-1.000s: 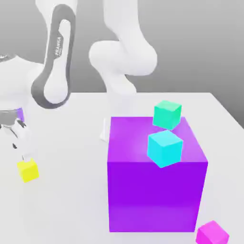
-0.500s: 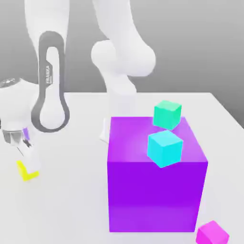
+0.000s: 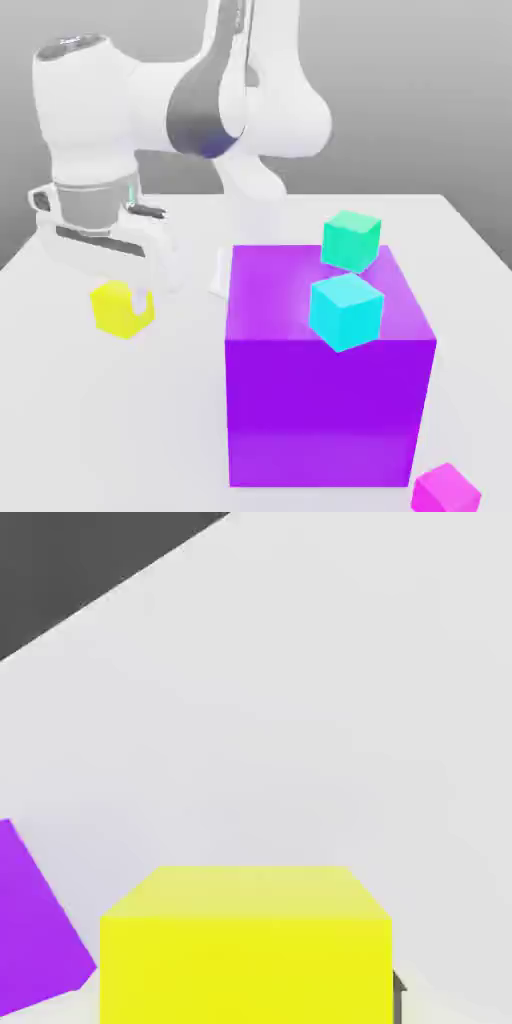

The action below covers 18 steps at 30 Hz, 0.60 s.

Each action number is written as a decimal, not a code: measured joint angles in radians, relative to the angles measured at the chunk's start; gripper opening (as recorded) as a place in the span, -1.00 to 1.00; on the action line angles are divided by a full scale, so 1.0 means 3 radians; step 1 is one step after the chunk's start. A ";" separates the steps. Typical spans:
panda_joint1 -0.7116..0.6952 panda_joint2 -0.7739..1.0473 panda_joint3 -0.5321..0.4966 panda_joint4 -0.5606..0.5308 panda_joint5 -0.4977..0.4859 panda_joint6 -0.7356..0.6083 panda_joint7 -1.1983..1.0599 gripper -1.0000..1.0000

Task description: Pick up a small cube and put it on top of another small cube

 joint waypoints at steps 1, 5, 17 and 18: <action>0.0090 -0.0120 0.0083 0.0013 0.0031 -0.0133 0.0020 -1.00; 0.0453 -0.0604 0.0407 0.0068 0.0163 -0.0668 0.0091 -1.00; 0.1199 -0.1398 0.1054 -0.0271 0.0510 -0.1103 0.0185 1.00; 0.1199 -0.1398 0.1054 -0.0271 0.0510 -0.1103 0.0185 1.00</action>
